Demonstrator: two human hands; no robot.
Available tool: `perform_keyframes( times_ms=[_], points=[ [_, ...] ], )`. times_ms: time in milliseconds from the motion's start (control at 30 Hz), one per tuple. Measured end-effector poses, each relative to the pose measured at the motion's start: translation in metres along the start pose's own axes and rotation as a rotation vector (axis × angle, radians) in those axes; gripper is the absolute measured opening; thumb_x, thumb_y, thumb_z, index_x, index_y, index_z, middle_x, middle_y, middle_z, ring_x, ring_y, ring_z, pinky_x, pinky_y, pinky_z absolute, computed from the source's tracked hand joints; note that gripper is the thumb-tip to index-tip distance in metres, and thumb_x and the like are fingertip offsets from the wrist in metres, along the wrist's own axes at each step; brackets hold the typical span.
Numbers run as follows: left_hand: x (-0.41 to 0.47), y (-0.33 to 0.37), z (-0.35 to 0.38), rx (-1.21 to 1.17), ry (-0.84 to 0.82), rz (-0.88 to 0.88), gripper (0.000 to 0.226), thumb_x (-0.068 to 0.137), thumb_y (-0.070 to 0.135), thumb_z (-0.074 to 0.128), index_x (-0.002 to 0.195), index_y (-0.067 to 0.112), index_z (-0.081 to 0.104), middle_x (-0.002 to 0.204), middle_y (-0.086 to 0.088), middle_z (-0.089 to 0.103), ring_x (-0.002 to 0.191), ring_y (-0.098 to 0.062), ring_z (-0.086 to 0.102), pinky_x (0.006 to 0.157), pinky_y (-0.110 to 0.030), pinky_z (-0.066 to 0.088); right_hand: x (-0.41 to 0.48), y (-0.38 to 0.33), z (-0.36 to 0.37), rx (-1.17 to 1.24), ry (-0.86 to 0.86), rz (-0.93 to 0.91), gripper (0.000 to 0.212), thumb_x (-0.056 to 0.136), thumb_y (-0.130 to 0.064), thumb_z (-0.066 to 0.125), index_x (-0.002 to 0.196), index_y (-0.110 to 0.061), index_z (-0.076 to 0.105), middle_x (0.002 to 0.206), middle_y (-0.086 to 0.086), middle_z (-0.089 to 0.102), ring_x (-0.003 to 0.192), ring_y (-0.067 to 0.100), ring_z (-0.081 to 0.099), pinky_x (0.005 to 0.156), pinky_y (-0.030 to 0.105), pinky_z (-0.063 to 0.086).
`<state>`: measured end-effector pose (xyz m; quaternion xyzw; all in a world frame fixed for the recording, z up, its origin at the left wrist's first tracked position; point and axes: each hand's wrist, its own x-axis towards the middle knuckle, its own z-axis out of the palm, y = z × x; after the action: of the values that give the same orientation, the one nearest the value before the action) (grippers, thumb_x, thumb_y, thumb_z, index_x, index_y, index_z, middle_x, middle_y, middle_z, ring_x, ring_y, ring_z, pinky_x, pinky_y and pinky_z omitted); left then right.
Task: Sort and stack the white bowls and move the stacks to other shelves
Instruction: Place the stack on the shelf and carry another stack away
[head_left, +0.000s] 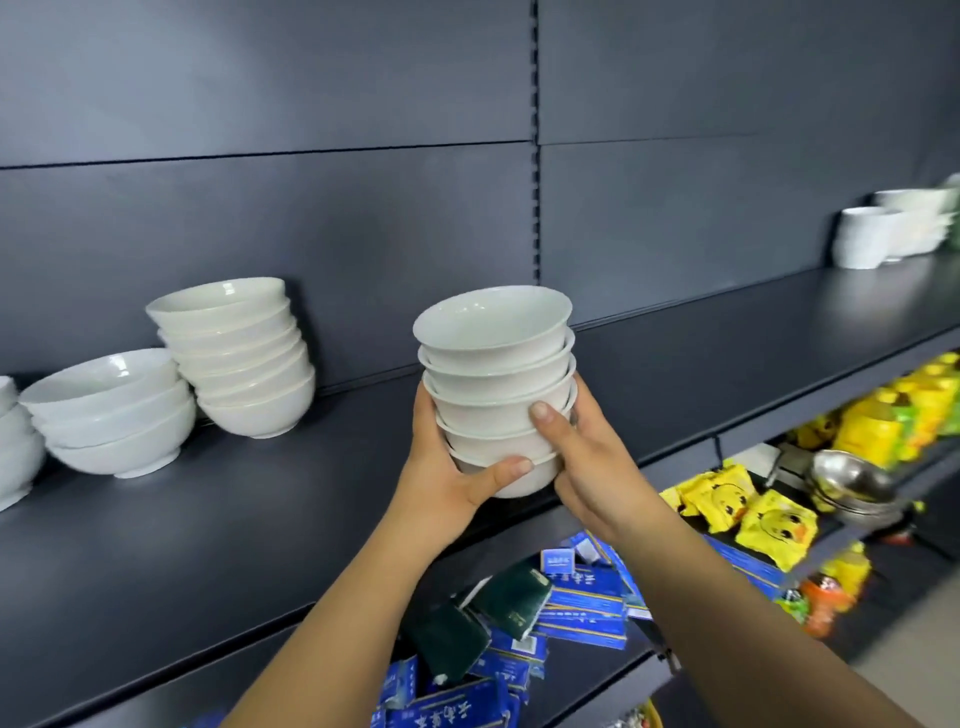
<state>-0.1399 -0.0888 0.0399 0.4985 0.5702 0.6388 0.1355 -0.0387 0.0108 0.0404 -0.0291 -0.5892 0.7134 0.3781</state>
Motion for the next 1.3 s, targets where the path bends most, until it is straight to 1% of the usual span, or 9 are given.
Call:
perform_keyframes(
  times_ms=[233,333,500,600,700,833,1033,1167,1300],
  points=[
    [0.033,0.013,0.094,-0.078,-0.146,0.053,0.103,0.052,0.036,0.077,0.138,0.023,0.022,0.13,0.009,0.05,0.116,0.001,0.051,0.088,-0.012,0.044,-0.022,-0.051,-0.081,-0.016,0.108,-0.093,0.095,0.056,-0.049,0.081,0.133,-0.012,0.039,0.128,0.007,0.057,0.12,0.02,0.052,0.095,0.026,0.047],
    [0.054,0.013,0.159,-0.128,-0.222,0.062,0.105,0.052,0.035,0.078,0.139,0.021,0.02,0.133,0.005,0.05,0.119,-0.005,0.051,0.094,-0.02,0.045,-0.032,-0.079,-0.136,-0.038,0.171,-0.133,0.093,0.057,-0.048,0.081,0.132,-0.011,0.04,0.127,0.008,0.057,0.12,0.02,0.053,0.094,0.026,0.047],
    [0.083,0.019,0.283,-0.259,-0.349,0.057,0.107,0.051,0.032,0.077,0.14,0.02,0.019,0.132,0.005,0.05,0.116,-0.004,0.054,0.088,-0.02,0.048,-0.054,-0.132,-0.243,-0.145,0.267,-0.198,0.089,0.064,-0.047,0.077,0.134,-0.009,0.038,0.134,0.016,0.051,0.125,0.029,0.048,0.102,0.039,0.043],
    [0.094,0.022,0.354,-0.305,-0.401,0.058,0.1,0.049,0.035,0.078,0.134,0.031,0.024,0.132,0.008,0.05,0.119,-0.006,0.052,0.096,-0.031,0.047,-0.071,-0.161,-0.303,-0.189,0.308,-0.21,0.086,0.067,-0.046,0.075,0.136,-0.011,0.037,0.134,0.014,0.051,0.125,0.028,0.049,0.099,0.036,0.046],
    [0.099,0.026,0.415,-0.332,-0.447,0.074,0.1,0.045,0.043,0.082,0.127,0.04,0.026,0.131,0.01,0.049,0.12,-0.007,0.051,0.097,-0.033,0.046,-0.09,-0.186,-0.354,-0.255,0.353,-0.208,0.084,0.069,-0.048,0.073,0.136,-0.013,0.037,0.135,0.012,0.051,0.125,0.027,0.048,0.101,0.036,0.044],
    [0.102,0.026,0.48,-0.347,-0.517,0.084,0.108,0.046,0.047,0.082,0.133,0.039,0.019,0.137,0.005,0.046,0.124,-0.012,0.048,0.1,-0.041,0.045,-0.113,-0.207,-0.407,-0.293,0.394,-0.206,0.083,0.071,-0.047,0.071,0.137,-0.011,0.035,0.136,0.015,0.05,0.126,0.029,0.047,0.103,0.039,0.042],
    [0.116,0.027,0.574,-0.404,-0.602,0.089,0.096,0.047,0.041,0.077,0.126,0.039,0.023,0.128,0.012,0.047,0.116,-0.001,0.051,0.091,-0.022,0.047,-0.135,-0.239,-0.484,-0.356,0.461,-0.207,0.085,0.072,-0.047,0.07,0.139,-0.01,0.032,0.138,0.016,0.048,0.127,0.031,0.046,0.105,0.041,0.04],
    [0.136,0.019,0.638,-0.428,-0.655,0.134,0.089,0.049,0.042,0.076,0.122,0.04,0.026,0.13,0.009,0.046,0.12,-0.009,0.049,0.099,-0.034,0.045,-0.139,-0.252,-0.543,-0.383,0.538,-0.214,0.086,0.07,-0.05,0.07,0.137,-0.008,0.034,0.136,0.016,0.049,0.126,0.029,0.047,0.101,0.034,0.044],
    [0.17,0.006,0.703,-0.456,-0.656,0.164,0.094,0.049,0.041,0.077,0.127,0.034,0.025,0.133,0.003,0.045,0.122,-0.012,0.048,0.101,-0.038,0.045,-0.126,-0.266,-0.609,-0.421,0.563,-0.205,0.087,0.07,-0.051,0.07,0.137,-0.009,0.034,0.136,0.015,0.05,0.126,0.029,0.047,0.105,0.04,0.04]
  ],
)
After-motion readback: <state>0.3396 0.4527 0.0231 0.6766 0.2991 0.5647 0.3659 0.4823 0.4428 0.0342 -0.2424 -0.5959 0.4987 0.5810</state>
